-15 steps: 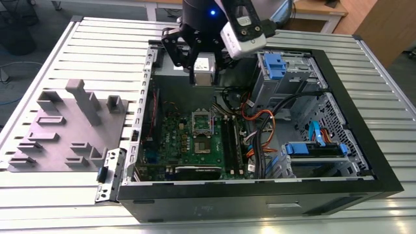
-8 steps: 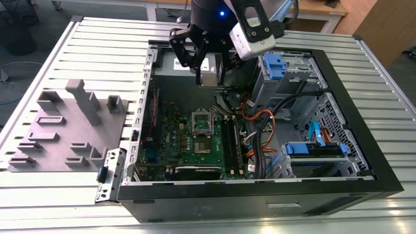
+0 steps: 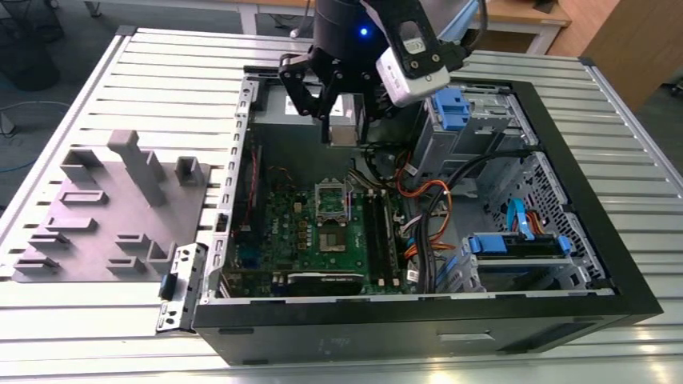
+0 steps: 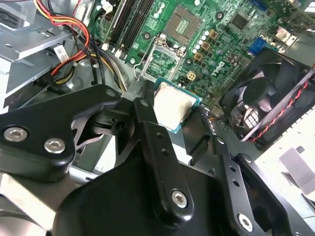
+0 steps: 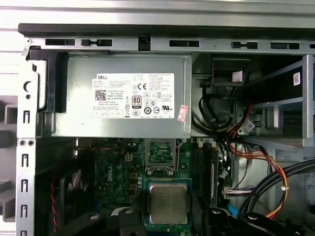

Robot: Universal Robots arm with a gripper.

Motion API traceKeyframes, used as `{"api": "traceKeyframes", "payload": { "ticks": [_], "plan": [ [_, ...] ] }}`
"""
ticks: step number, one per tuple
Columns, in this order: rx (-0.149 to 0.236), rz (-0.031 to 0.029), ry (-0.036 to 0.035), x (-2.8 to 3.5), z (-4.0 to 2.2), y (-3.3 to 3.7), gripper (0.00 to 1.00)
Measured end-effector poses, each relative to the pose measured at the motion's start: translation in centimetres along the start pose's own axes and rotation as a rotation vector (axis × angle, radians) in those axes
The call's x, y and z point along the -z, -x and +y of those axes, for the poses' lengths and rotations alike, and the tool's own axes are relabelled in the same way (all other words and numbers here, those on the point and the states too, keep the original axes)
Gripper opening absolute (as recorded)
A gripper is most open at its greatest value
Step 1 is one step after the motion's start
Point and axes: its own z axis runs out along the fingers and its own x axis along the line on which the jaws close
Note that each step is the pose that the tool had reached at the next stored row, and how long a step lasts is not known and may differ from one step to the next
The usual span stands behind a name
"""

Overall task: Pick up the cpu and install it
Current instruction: 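Place the cpu into insertion slot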

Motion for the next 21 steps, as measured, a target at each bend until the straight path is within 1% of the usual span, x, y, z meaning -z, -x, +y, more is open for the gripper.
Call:
{"api": "traceKeyframes", "payload": {
  "ticks": [10,17,21],
  "plan": [
    [0.000,0.0000,0.0000,-1.67,-0.04,0.00,0.47],
    [0.000,-0.0003,0.0004,-1.86,-0.04,0.00,0.47],
    [0.000,-0.0001,0.0002,-2.39,-0.05,0.00,0.47]
  ]
}}
